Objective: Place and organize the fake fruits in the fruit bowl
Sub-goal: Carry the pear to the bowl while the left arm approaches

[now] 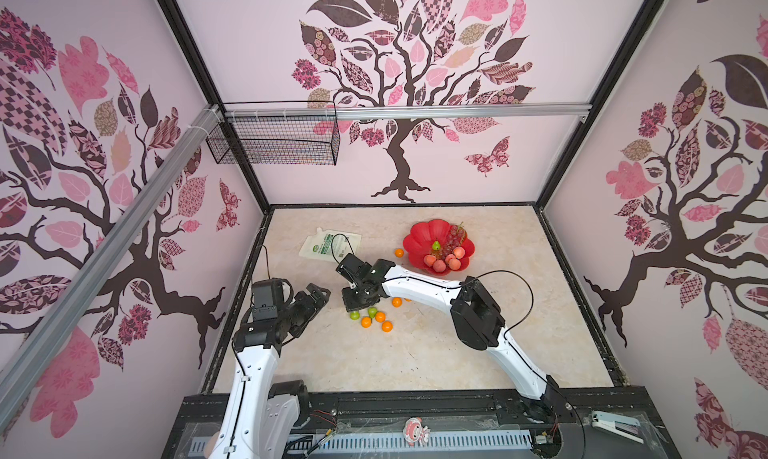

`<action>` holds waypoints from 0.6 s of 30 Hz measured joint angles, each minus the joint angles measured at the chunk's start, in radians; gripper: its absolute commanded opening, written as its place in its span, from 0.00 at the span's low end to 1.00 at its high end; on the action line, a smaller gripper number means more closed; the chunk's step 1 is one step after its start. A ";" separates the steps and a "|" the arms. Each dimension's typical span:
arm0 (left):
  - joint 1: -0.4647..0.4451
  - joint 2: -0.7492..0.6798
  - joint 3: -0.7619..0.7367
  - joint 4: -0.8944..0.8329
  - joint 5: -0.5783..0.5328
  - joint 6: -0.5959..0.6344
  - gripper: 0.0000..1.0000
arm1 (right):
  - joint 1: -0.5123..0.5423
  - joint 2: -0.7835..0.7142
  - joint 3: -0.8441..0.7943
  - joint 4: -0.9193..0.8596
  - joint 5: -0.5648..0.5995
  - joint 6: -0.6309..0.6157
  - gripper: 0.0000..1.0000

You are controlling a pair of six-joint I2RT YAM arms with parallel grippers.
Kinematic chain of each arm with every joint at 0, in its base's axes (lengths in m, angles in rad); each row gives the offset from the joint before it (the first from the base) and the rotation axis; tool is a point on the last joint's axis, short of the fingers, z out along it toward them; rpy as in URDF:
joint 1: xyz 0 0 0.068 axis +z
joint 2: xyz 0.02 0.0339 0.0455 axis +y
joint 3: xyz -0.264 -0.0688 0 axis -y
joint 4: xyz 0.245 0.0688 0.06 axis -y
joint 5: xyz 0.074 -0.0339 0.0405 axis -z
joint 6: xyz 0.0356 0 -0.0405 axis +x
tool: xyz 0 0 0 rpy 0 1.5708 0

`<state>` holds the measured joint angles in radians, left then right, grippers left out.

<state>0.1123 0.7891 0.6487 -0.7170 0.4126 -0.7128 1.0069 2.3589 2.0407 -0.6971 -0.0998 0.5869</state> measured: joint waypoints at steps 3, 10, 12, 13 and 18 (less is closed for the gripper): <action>-0.028 0.008 0.028 0.015 -0.002 0.006 0.98 | -0.007 -0.066 -0.061 0.027 0.000 0.004 0.00; -0.171 0.056 0.055 0.080 -0.042 -0.003 0.98 | -0.075 -0.294 -0.296 0.151 -0.004 0.023 0.00; -0.204 0.084 0.055 0.101 -0.055 -0.013 0.98 | -0.106 -0.348 -0.359 0.179 -0.005 0.024 0.00; -0.223 0.099 0.056 0.109 -0.064 -0.017 0.98 | -0.125 -0.372 -0.389 0.188 -0.005 0.024 0.00; -0.315 0.180 0.090 0.161 -0.106 -0.028 0.98 | -0.212 -0.455 -0.508 0.224 0.010 0.016 0.00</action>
<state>-0.2024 0.9695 0.7391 -0.5564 0.3061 -0.7406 0.7952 1.9038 1.5330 -0.4732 -0.0895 0.6029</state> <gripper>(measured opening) 0.982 0.048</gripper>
